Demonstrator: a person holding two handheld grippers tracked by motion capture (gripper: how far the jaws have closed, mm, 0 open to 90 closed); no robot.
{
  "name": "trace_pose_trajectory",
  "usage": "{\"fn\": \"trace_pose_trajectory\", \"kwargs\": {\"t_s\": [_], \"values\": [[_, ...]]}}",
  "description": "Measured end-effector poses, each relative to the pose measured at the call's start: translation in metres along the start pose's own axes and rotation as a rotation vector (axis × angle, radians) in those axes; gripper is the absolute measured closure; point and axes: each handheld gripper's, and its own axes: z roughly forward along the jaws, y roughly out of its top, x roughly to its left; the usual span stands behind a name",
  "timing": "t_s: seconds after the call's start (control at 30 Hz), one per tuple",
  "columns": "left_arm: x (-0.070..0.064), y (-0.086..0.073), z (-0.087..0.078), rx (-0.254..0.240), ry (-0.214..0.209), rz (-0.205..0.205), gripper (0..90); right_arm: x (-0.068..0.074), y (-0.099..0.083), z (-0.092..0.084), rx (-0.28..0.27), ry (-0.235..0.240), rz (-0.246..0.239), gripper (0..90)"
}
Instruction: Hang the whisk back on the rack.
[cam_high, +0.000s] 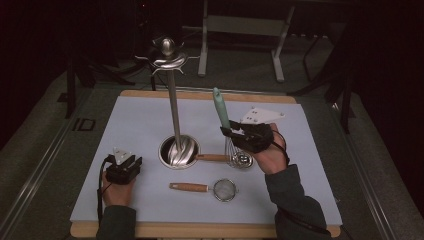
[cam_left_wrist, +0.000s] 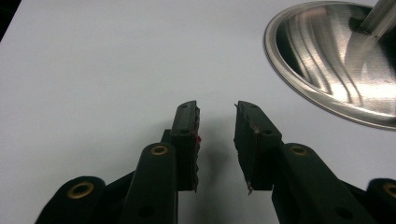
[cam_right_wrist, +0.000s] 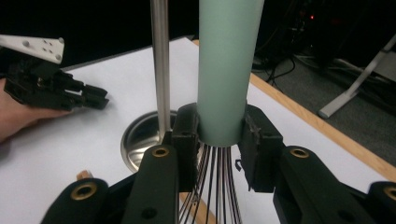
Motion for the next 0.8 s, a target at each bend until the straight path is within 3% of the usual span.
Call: {"fn": "trace_pose_trajectory", "kwargs": {"t_s": [0.8], "values": [[0.000, 0.000, 0.000, 0.000, 0.000, 0.001, 69.6, 0.022, 0.043, -0.006, -0.090, 0.043, -0.056, 69.5]]}}
